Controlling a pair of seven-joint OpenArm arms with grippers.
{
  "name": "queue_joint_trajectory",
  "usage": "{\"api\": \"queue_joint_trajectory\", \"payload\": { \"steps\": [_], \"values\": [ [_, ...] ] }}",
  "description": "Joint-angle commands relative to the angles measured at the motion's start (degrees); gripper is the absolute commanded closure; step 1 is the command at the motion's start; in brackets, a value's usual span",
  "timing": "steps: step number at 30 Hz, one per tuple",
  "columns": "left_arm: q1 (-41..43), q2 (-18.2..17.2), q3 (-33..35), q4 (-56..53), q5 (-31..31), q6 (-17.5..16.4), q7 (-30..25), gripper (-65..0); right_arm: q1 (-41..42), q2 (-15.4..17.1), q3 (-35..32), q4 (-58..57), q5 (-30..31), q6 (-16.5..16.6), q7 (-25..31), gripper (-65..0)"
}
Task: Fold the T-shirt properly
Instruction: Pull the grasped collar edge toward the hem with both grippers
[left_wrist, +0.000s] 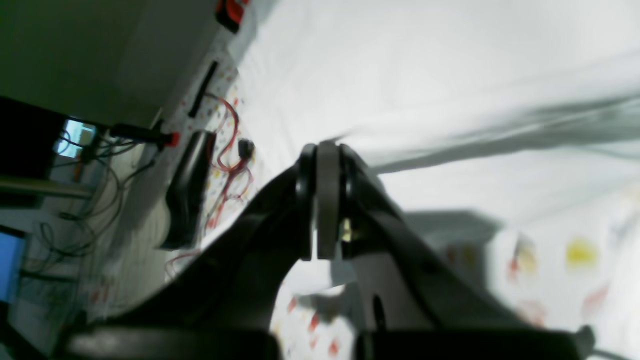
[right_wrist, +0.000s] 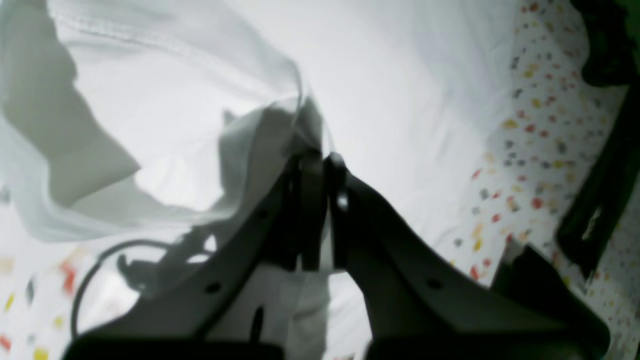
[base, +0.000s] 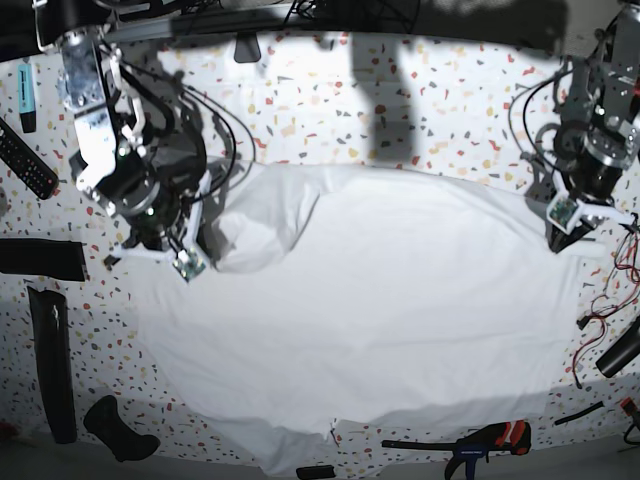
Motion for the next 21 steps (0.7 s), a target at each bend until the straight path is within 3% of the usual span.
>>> {"api": "queue_joint_trajectory", "payload": {
  "steps": [1,10,16,21],
  "values": [
    [-1.73,-0.28,-0.48,-0.57,-0.81,0.90,-1.05,0.0,2.23,-0.22,0.35,-0.04,-0.15,-0.33,1.38,0.0],
    [-9.27,2.67,-0.48,-12.09,-0.94,0.96,-0.92,0.0,12.76,-4.22,0.35,-11.72,-0.20,0.61,2.99,0.0],
    [-11.32,3.34,-0.48,-13.49,-0.94,0.98,-1.05,0.0,21.18,-8.00,0.35,-21.24,-2.86,3.02,4.37,0.0],
    [-12.13,4.81,-0.48,-13.62,-0.92,0.96,-0.83,0.0,27.54,-10.97,0.35,-29.07,-3.04,3.08,5.44,0.0]
  ]
}}
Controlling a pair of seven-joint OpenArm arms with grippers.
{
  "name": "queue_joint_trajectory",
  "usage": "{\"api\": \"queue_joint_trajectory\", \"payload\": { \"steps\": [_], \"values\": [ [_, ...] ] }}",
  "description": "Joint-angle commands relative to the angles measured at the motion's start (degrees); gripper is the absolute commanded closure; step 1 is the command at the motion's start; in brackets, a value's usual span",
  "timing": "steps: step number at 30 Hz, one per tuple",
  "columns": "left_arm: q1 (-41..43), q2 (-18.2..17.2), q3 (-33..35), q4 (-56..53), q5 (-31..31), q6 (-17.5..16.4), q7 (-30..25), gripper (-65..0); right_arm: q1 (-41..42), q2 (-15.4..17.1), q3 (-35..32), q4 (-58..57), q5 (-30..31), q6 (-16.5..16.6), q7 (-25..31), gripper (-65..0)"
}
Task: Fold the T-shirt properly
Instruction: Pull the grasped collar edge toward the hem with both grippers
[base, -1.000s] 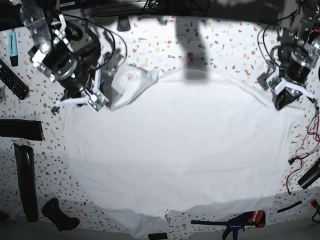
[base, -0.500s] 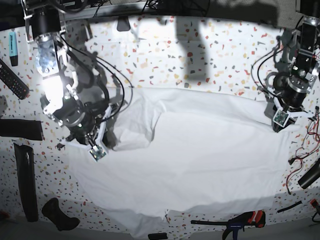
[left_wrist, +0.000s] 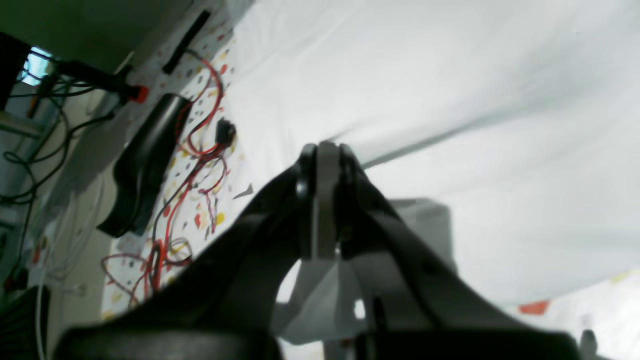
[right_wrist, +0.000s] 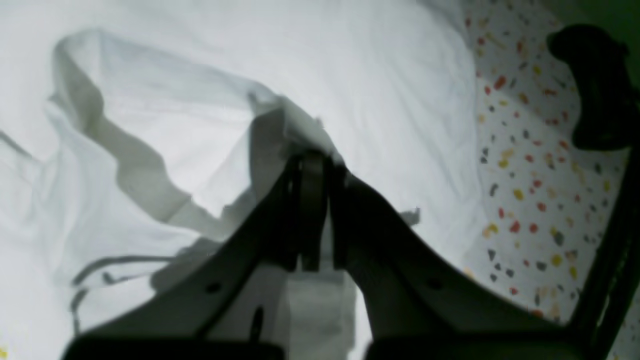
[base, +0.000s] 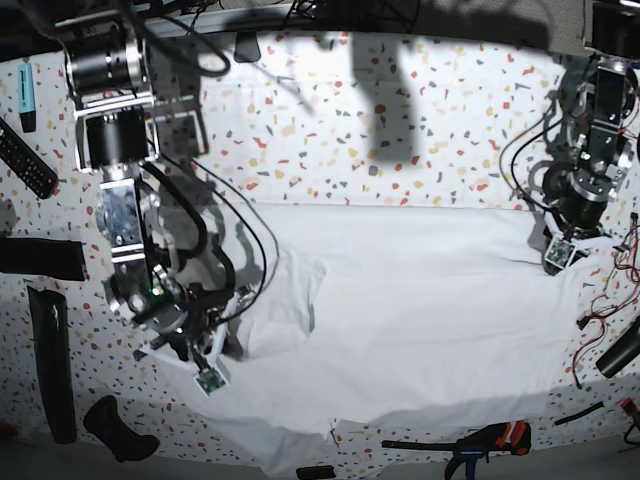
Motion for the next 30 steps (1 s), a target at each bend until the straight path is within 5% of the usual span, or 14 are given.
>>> {"api": "queue_joint_trajectory", "payload": {
  "steps": [1,8,22,23,27,30],
  "values": [
    [-1.11,-0.81,-0.48,0.81,-0.24,0.90,-1.05,0.0,3.06,-0.39,0.33,-0.63,0.04,-0.24,1.40,0.0],
    [-1.09,-0.68,-0.50,0.61,-0.26,4.66,1.92,0.0,10.08,-1.73,0.33,-10.60,-1.64,-0.28,2.51,0.0],
    [-1.77,-0.31,-0.50,-4.39,-0.26,4.79,-0.92,0.0,11.91,-1.70,0.33,-13.07,-1.64,-0.28,2.73,0.0],
    [-1.90,-0.31,-0.48,-4.39,-0.26,4.76,-1.68,0.0,11.91,-1.66,0.33,-13.07,-1.90,-0.28,3.39,-2.4],
    [-2.05,-0.02,-0.50,-4.39,-0.26,4.76,-1.97,0.0,11.93,-1.66,0.35,-13.07,-8.13,-0.66,7.56,-31.0],
    [-2.05,0.00,-0.48,-4.39,-0.26,4.76,-1.97,0.0,11.93,-1.68,0.35,-13.07,-9.11,-1.68,8.07,-34.3]
  ]
}}
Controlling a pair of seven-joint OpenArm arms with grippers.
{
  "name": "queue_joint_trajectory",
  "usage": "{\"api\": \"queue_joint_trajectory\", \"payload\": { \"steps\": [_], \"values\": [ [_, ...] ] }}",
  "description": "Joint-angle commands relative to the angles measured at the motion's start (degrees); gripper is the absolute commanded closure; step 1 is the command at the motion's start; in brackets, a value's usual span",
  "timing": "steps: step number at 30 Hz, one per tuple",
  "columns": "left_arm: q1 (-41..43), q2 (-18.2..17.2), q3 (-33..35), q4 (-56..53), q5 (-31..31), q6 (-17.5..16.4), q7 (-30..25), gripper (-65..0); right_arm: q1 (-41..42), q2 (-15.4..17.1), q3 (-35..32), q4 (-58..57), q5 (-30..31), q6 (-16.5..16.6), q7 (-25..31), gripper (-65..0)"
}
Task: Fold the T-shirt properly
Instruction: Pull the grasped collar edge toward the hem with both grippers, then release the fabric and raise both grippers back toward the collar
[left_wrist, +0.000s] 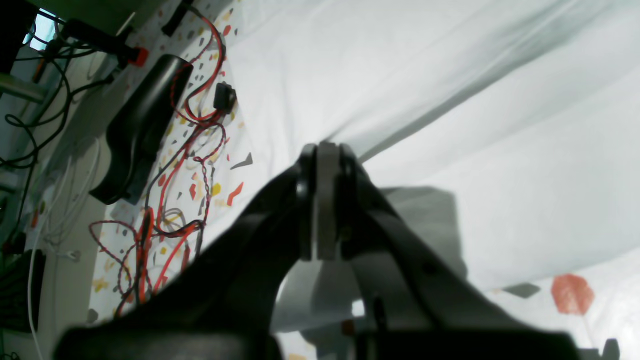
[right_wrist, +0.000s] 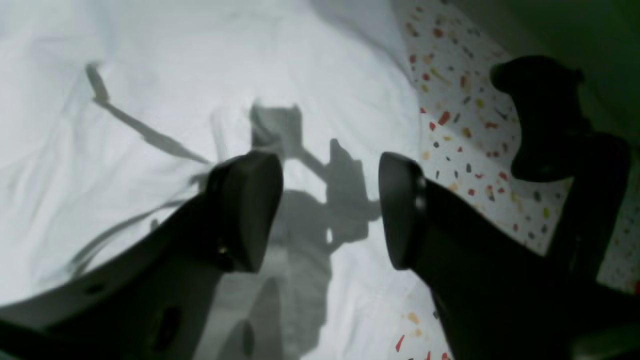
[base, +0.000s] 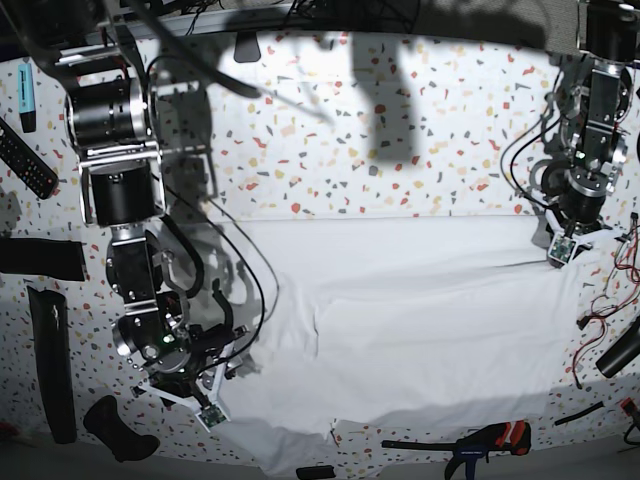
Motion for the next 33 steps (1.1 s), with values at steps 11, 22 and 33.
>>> {"api": "queue_joint_trajectory", "payload": {
  "steps": [11,22,33],
  "values": [
    [-1.03,-0.85,-0.50,0.85,-0.20,0.81,-1.97,0.0,2.23,0.33,0.35,0.90,8.39,-0.50,0.94,-34.3],
    [-3.87,-0.85,-0.50,0.85,1.95,0.74,-3.69,0.0,2.16,0.66,0.39,0.90,12.13,-0.39,-4.42,-34.3],
    [-6.64,-0.87,-0.50,0.83,3.32,3.30,3.85,-21.5,1.68,0.63,0.39,0.90,15.85,-0.09,-7.32,-34.3]
  ]
}}
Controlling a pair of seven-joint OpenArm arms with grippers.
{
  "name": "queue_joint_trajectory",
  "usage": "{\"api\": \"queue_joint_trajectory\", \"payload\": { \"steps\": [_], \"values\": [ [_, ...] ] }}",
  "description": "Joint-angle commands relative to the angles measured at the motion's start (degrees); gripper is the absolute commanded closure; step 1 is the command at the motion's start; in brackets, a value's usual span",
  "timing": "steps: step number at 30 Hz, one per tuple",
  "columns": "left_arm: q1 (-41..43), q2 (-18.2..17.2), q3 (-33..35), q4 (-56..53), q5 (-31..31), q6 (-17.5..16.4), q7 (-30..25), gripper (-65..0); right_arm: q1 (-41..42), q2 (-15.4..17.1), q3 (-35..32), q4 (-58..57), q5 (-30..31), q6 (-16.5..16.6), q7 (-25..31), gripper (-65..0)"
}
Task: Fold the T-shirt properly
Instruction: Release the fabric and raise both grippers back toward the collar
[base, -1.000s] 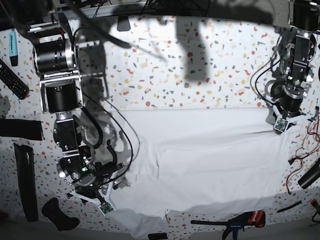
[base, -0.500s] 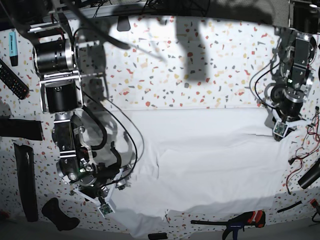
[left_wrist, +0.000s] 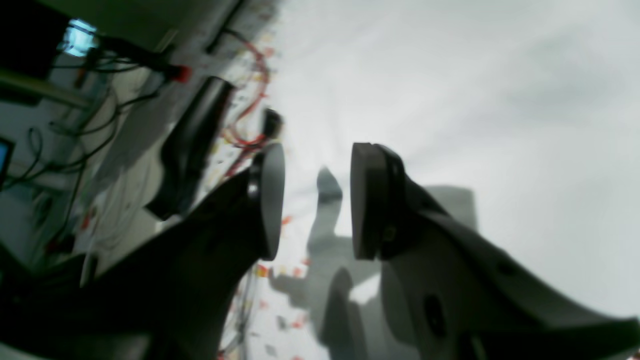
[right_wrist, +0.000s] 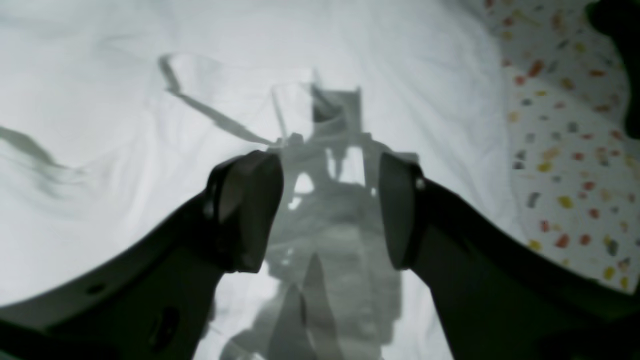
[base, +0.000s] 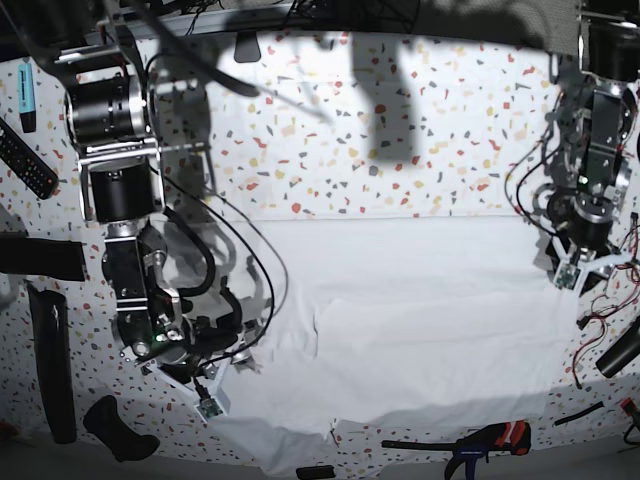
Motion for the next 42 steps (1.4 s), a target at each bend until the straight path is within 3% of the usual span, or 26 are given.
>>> {"api": "queue_joint_trajectory", "payload": {
  "steps": [1,5,8,11,13,21,26,33,42],
  "values": [
    [-1.95,-0.92,-0.48,0.83,-0.39,0.92,0.31,-21.5,2.12,0.31,0.39,0.94,0.81,0.48,0.61,-34.3],
    [-2.93,-0.92,-0.48,0.94,-11.04,-0.76,4.87,-21.5,1.81,0.33,0.39,0.94,2.82,1.44,-0.79,-34.3],
    [-2.86,-0.92,-0.48,0.98,-21.92,-2.51,5.07,-21.5,0.72,0.35,0.39,0.94,3.96,1.42,-0.20,-34.3],
    [-2.89,-0.90,-0.48,0.98,-32.15,-6.05,3.98,-21.5,-1.40,0.46,0.87,0.94,3.93,1.42,1.03,-34.3],
    [-2.89,-0.66,-0.50,0.96,-35.12,-8.61,3.85,-21.5,-3.32,0.44,2.69,0.94,3.93,1.42,1.77,-34.3],
    [-2.75,1.14,-0.50,-2.86,-35.01,-9.33,6.43,-21.5,-12.85,0.52,11.08,0.94,3.04,1.57,5.16,-34.3],
    [-2.71,1.22,-0.50,-9.79,-35.01,-9.40,7.96,-21.5,-16.85,1.29,11.10,0.96,3.26,7.63,5.33,-34.2],
    [-0.28,0.79,-0.66,-8.66,-35.01,-9.33,11.56,-21.5,-18.97,2.97,11.10,1.27,4.98,7.96,4.31,-34.2],
    [5.03,0.79,-0.66,-5.55,-35.01,-9.33,12.04,-21.5,-22.73,6.86,11.10,3.23,6.97,8.00,2.23,-34.2]
  ]
}}
